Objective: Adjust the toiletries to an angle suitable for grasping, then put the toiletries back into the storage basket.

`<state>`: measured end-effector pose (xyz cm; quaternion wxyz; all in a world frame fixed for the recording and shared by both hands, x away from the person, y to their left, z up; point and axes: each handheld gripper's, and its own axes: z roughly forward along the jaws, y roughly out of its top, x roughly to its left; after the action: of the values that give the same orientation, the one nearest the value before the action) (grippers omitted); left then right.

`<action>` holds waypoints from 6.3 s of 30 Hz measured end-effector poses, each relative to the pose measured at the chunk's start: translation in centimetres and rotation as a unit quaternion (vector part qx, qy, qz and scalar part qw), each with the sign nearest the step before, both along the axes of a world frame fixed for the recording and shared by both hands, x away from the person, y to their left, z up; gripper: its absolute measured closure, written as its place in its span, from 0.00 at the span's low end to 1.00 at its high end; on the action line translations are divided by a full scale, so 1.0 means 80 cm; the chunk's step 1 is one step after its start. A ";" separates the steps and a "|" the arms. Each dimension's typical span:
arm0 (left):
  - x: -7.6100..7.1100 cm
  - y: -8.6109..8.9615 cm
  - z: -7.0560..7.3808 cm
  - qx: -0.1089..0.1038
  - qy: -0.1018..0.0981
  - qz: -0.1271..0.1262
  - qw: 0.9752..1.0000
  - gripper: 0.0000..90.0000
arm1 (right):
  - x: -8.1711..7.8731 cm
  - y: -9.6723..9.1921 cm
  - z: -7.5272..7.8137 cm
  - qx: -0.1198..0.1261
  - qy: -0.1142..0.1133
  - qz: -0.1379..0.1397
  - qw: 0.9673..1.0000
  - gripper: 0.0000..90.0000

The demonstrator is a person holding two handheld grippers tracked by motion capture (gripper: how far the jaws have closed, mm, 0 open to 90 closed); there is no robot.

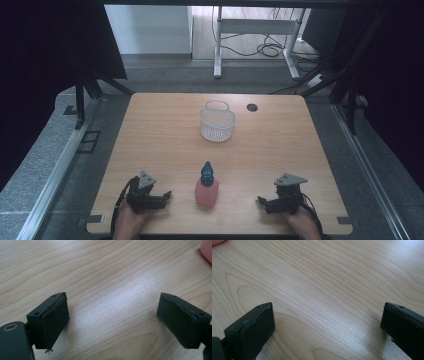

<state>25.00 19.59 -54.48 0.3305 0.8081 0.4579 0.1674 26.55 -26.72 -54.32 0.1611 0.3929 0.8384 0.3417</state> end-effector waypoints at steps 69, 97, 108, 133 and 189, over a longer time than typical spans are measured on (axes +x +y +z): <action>-0.032 -0.030 0.089 -0.068 -0.036 -0.119 0.990 0.19 | 0.000 0.000 0.000 0.000 0.000 0.000 1.000 0.00; -0.013 -0.089 0.123 -0.074 -0.048 -0.187 0.978 0.26 | 0.000 0.000 0.000 0.000 0.000 0.000 1.000 0.00; -0.002 -0.109 0.125 -0.080 -0.046 -0.202 0.975 0.32 | 0.000 0.000 0.000 0.001 0.000 -0.001 1.000 0.00; 0.009 -0.141 0.126 -0.060 -0.048 -0.224 0.971 0.58 | 0.000 0.000 0.000 0.000 0.000 0.000 1.000 0.00; 0.111 -0.152 0.205 -0.033 -0.078 -0.157 0.984 0.58 | 0.000 0.000 0.000 -0.001 0.000 0.001 1.000 0.00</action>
<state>33.89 7.45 -38.09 0.4141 0.8431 0.3034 0.1602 26.56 -26.74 -54.32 0.1614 0.3918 0.8391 0.3412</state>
